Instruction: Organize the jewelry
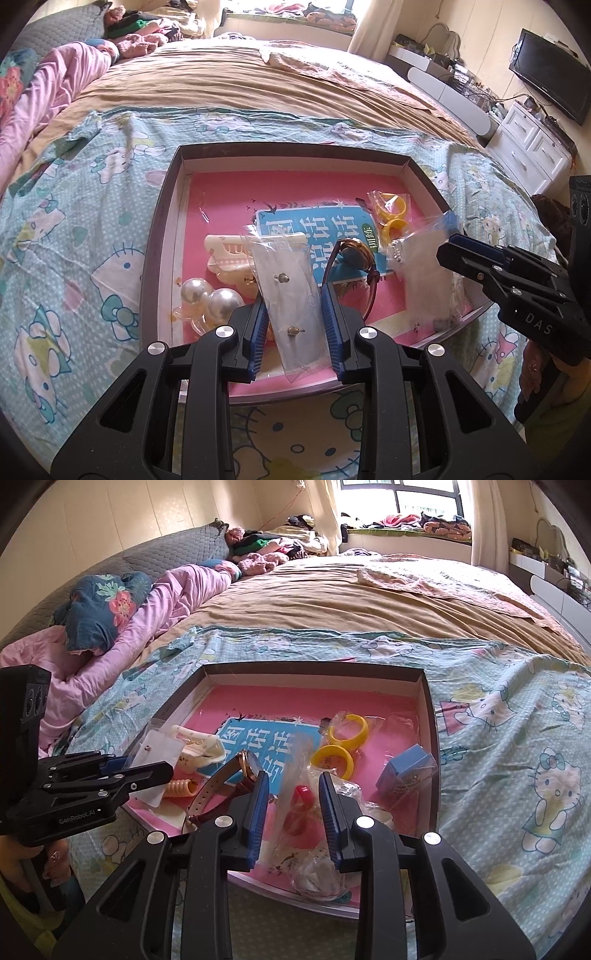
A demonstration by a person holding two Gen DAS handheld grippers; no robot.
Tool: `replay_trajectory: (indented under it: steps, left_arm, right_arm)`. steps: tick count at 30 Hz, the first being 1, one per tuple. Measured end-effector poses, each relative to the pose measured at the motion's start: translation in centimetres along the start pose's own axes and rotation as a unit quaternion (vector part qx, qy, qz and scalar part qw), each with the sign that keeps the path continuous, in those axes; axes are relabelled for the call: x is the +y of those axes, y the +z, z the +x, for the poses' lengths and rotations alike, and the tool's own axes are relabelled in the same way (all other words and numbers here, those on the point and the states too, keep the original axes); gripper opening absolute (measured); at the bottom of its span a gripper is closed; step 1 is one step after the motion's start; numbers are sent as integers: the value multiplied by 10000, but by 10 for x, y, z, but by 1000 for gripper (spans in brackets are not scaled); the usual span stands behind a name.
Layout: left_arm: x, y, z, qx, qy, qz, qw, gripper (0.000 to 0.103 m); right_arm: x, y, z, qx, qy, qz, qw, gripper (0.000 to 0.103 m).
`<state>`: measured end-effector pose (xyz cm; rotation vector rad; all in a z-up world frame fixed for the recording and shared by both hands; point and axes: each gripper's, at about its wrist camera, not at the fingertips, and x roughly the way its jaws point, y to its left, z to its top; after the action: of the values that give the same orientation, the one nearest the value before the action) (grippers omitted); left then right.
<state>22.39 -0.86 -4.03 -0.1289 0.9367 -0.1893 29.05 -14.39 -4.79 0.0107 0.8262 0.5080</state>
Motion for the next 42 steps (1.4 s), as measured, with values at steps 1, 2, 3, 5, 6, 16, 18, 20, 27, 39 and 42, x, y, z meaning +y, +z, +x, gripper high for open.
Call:
replay_trajectory:
  steps: [1,2,3,5,6,16,18,20,27,39,42]
  left_arm:
    - [0,0,0,-3,-4,-1,10000,20]
    - [0,0,0,-7,-3,6,10000,20]
    - [0,0,0,-9,-2,15,10000,20]
    - [0,0,0,-25,26,26,10000,22]
    - [-1,0,-1,-22,27,27,10000,22]
    - [-9,4,-23,-201,16,61,9998,52]
    - [-12,5,-31,-270,10,70,9996,56]
    - [-13,5,-40,-330,1,61,9994,59]
    - [-19,-2,-73,-590,28,43,9982,83]
    - [-22,-44,-111,-781,294,1,9965,93]
    - [-24,-57,-114,-783,316,13,9964,93]
  right_arm:
    - [0,-1,-1,-6,-22,10,10000,34]
    - [0,-1,-3,-19,-23,21,10000,36]
    - [0,-1,-5,-32,-9,27,10000,37]
    - [0,-2,-8,-49,-20,32,10000,42]
    - [0,-3,-11,-64,-33,37,10000,45]
    - [-3,-10,-51,-366,-168,215,9990,77]
    - [-3,-10,-62,-475,-166,248,9984,83]
    - [-1,-11,-72,-556,-207,214,9980,84]
    - [6,-18,-107,-891,-263,203,9955,97]
    - [22,-55,-131,-859,-458,177,9951,98]
    - [25,-69,-131,-782,-475,246,9955,98]
